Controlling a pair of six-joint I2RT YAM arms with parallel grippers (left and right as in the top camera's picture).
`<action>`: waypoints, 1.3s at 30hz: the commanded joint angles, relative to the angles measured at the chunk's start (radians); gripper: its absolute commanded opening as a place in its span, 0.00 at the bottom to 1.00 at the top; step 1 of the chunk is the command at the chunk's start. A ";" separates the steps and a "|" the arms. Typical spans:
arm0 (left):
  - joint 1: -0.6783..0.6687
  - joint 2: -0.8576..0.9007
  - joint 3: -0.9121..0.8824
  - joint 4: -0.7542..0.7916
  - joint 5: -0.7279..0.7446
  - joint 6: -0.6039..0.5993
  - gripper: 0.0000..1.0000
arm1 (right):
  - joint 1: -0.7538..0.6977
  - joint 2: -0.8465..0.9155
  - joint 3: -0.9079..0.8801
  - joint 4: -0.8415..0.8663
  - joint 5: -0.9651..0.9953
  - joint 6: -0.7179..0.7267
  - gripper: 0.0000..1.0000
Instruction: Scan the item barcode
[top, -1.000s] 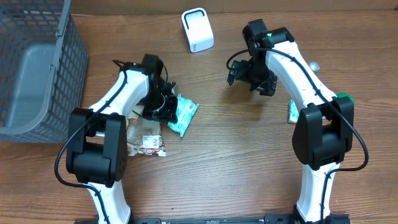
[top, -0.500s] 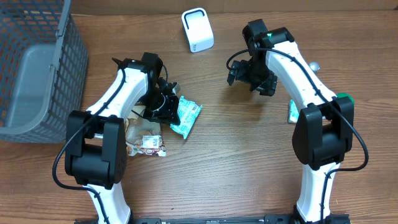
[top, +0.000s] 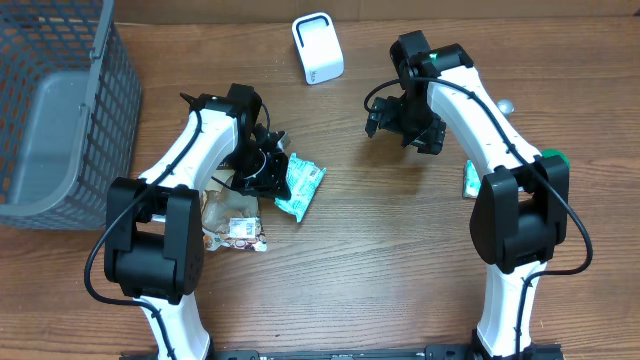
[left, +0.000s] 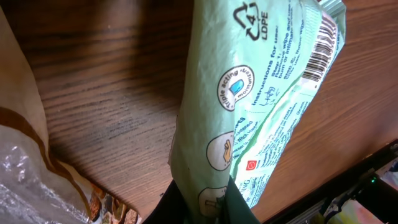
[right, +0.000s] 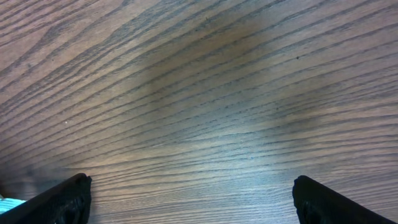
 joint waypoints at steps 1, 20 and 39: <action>-0.001 -0.039 0.018 0.011 0.028 -0.018 0.04 | -0.003 -0.018 0.002 0.002 0.009 0.000 1.00; -0.001 -0.039 0.016 0.019 0.026 -0.035 0.04 | -0.003 -0.018 0.002 0.002 0.009 0.000 1.00; -0.001 -0.039 0.016 0.038 0.026 -0.042 0.04 | -0.009 -0.018 0.006 -0.014 0.008 -0.008 1.00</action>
